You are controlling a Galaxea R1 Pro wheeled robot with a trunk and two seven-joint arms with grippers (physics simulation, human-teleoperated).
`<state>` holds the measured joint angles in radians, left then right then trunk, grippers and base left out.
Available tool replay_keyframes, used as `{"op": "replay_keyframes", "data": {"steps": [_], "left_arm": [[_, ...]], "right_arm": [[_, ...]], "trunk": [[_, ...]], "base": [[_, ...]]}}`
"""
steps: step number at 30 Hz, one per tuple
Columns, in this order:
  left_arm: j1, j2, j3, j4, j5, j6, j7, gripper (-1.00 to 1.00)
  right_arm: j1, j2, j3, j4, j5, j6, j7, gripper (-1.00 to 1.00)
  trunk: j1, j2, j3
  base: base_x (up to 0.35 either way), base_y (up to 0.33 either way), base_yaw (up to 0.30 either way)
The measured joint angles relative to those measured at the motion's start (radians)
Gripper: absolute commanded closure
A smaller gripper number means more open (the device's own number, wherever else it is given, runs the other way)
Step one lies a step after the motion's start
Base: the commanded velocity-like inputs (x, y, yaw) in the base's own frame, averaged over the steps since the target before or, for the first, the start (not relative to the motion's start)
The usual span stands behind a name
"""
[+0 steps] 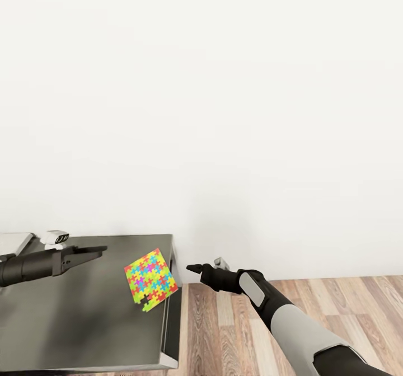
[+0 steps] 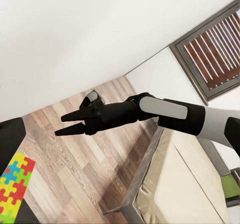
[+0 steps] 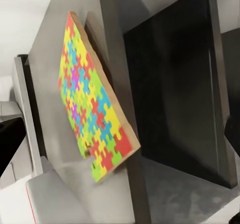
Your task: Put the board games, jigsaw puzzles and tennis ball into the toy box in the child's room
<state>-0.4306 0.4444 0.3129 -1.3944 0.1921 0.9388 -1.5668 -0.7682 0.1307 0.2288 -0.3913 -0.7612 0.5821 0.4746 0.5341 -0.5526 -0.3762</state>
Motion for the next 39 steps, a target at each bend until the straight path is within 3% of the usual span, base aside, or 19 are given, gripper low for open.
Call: {"op": "replay_keyframes", "data": {"steps": [17, 39], "left_arm": [[0.0, 0.0, -0.001, 0.0, 0.0, 0.0, 0.0, -1.0], [0.0, 0.0, 0.0, 0.002, 0.002, -0.001, 0.0, -1.0]], "right_arm": [[0.0, 0.0, 0.0, -0.003, 0.0, 0.0, 0.0, -1.0], [0.0, 0.0, 0.0, -0.003, 0.0, 0.001, 0.001, -1.0]], "trunk": [[0.0, 0.0, 0.0], [0.0, 0.0, 0.0]], "base": [[0.008, 0.116, 0.0], [0.002, 0.01, 0.0]]}}
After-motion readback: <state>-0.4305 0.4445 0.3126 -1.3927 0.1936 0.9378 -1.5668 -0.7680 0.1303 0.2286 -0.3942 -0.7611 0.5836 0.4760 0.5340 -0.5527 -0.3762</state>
